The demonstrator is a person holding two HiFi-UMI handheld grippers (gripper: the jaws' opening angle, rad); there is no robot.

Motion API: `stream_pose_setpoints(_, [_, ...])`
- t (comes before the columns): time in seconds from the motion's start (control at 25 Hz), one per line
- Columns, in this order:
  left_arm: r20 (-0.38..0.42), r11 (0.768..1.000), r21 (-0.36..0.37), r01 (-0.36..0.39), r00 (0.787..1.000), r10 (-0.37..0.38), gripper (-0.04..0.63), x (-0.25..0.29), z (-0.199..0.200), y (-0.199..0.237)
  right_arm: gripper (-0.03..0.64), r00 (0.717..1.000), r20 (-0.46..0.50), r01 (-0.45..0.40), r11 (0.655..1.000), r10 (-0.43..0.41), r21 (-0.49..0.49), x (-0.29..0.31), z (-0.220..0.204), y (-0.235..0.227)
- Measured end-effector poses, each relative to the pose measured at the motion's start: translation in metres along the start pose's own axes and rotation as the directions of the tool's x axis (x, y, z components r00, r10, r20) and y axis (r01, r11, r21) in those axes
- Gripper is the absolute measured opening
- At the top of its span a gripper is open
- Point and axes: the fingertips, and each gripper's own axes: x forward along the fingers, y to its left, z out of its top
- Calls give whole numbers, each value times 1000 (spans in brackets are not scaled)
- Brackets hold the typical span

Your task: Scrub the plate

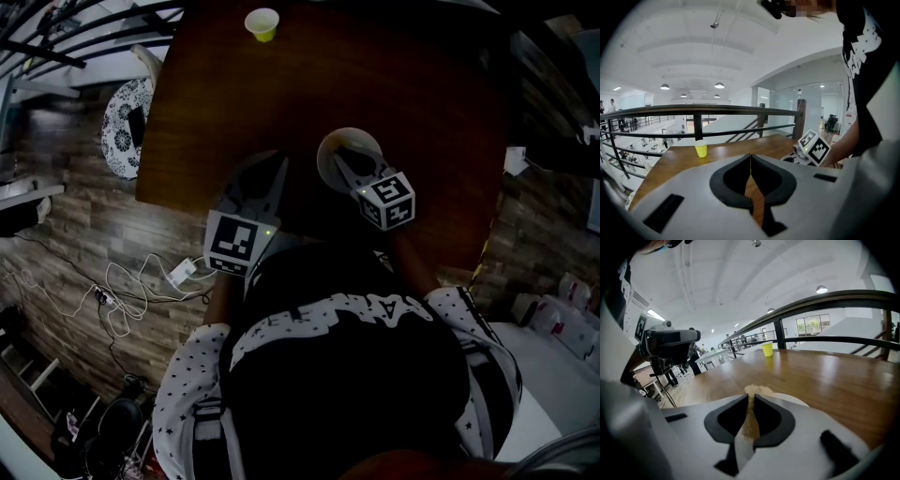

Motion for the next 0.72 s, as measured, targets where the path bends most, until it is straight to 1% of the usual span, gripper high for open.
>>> stream_pose_setpoints(0.12, [-3,1000,1,5,1000,-5,14,0,-1,0,49,1000,-3,3,1000,-3,-15,0,-1,1])
stream_pose_setpoints(0.32, [1,1000,10,20,1000,-20,14,1,1,0,49,999,-32,-24,999,23,-31,2,-12,11])
stream_pose_setpoints(0.48, [10,999,17,35,999,-35,14,2,4,-3,49,1000,-18,-3,1000,2,-30,-1,-7,12])
stream_pose_setpoints(0.64, [10,999,20,47,999,-47,14,3,3,-5,49,999,-39,-26,999,25,-28,-2,-17,19])
stream_pose_setpoints(0.72, [9,998,21,52,999,-52,14,2,3,-5,49,999,-39,-23,999,22,-25,-3,-17,21])
